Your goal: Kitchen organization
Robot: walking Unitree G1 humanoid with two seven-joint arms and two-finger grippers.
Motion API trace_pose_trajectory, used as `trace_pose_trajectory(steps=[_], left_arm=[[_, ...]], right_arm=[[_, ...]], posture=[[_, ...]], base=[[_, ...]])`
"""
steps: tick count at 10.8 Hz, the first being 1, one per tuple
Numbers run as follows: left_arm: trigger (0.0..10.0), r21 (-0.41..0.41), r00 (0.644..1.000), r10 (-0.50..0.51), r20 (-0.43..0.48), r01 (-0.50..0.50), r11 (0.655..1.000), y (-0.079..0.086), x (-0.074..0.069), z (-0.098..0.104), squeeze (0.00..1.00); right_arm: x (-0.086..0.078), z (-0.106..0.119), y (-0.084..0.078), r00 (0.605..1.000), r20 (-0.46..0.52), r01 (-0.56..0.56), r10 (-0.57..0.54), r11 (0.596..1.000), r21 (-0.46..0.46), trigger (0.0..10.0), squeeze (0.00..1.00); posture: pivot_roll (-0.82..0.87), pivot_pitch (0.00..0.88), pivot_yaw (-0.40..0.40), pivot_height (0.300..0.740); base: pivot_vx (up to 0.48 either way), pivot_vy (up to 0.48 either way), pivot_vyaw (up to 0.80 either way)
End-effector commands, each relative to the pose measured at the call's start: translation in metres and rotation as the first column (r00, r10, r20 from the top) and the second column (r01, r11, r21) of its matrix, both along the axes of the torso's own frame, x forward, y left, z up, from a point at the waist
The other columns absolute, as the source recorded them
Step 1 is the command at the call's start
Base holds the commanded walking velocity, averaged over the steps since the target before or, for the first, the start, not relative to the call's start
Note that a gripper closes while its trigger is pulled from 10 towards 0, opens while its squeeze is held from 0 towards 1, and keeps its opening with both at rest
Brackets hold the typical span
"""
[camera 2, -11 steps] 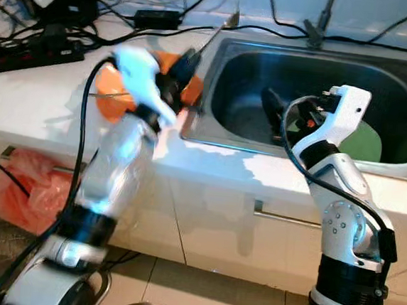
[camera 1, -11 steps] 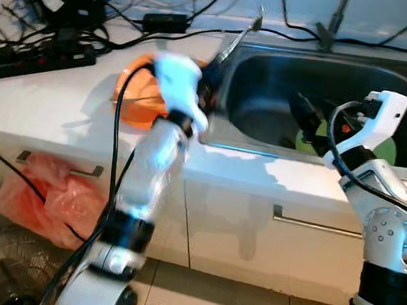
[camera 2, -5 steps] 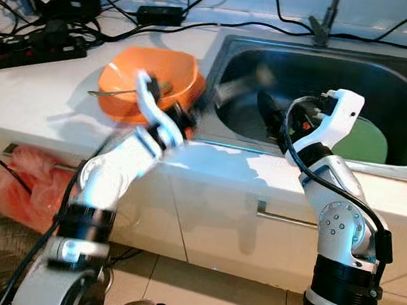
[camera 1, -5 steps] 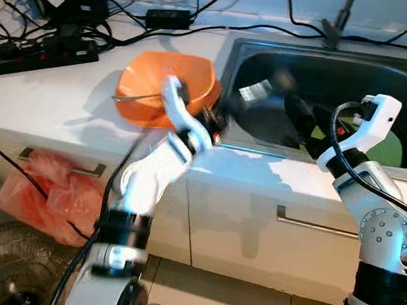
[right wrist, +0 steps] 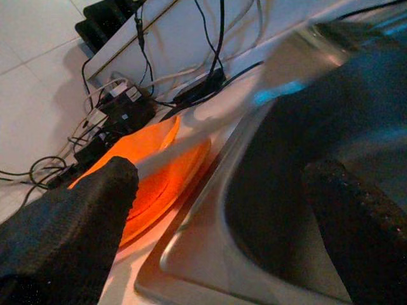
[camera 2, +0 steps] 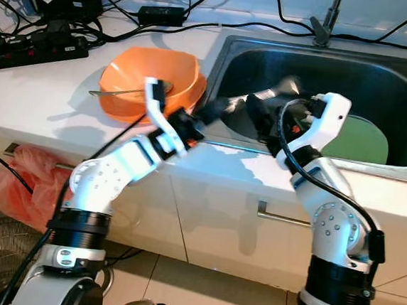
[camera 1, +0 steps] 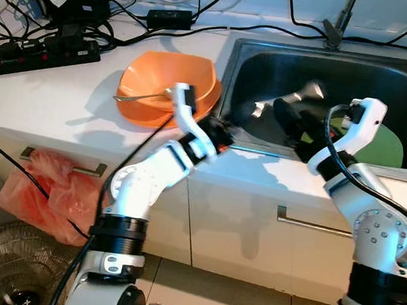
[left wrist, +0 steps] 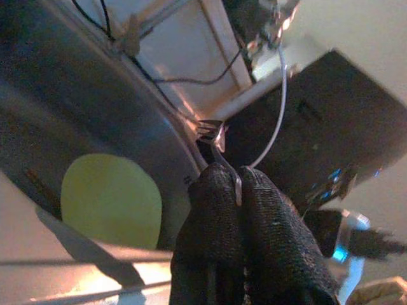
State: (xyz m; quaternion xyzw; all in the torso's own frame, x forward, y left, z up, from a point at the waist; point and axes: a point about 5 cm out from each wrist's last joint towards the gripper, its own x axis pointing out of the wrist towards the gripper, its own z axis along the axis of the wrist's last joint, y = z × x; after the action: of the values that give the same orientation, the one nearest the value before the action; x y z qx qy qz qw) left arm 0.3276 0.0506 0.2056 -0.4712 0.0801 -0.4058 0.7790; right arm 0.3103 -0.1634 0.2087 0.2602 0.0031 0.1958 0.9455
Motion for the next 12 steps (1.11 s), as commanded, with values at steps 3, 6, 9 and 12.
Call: trace_pose_trajectory(steps=[3,6,9,12], left_arm=[[0.0,-0.030,0.995,-0.098,0.017,0.098,0.995,-0.003,-0.009,0.006,0.00],[0.0,-0.024,0.990,-0.142,-0.014,0.142,0.990,-0.004,-0.013,-0.003,0.00],[0.0,-0.043,0.990,-0.139,-0.002,0.139,0.989,-0.001,-0.012,0.003,0.00],[0.0,-0.060,0.990,-0.142,-0.007,0.141,0.988,0.001,-0.013,0.002,0.00]], right_arm=[[0.002,-0.002,0.002,1.000,-0.022,0.011,-0.010,0.998,0.061,10.0,0.00],[0.010,0.007,0.012,1.000,0.004,-0.003,0.002,0.991,0.137,10.0,0.00],[0.012,0.007,0.014,1.000,0.004,-0.012,0.011,0.983,0.183,4.0,0.00],[0.012,0.008,0.013,1.000,0.007,-0.003,0.002,0.974,0.225,0.0,0.00]], posture=[[0.05,0.088,0.084,0.740],[0.06,0.088,0.087,0.740],[0.06,0.089,0.088,0.740],[0.06,0.090,0.088,0.740]], base=[[0.000,0.000,0.00],[0.000,0.000,0.00],[0.000,0.000,0.00],[0.000,0.000,0.00]])
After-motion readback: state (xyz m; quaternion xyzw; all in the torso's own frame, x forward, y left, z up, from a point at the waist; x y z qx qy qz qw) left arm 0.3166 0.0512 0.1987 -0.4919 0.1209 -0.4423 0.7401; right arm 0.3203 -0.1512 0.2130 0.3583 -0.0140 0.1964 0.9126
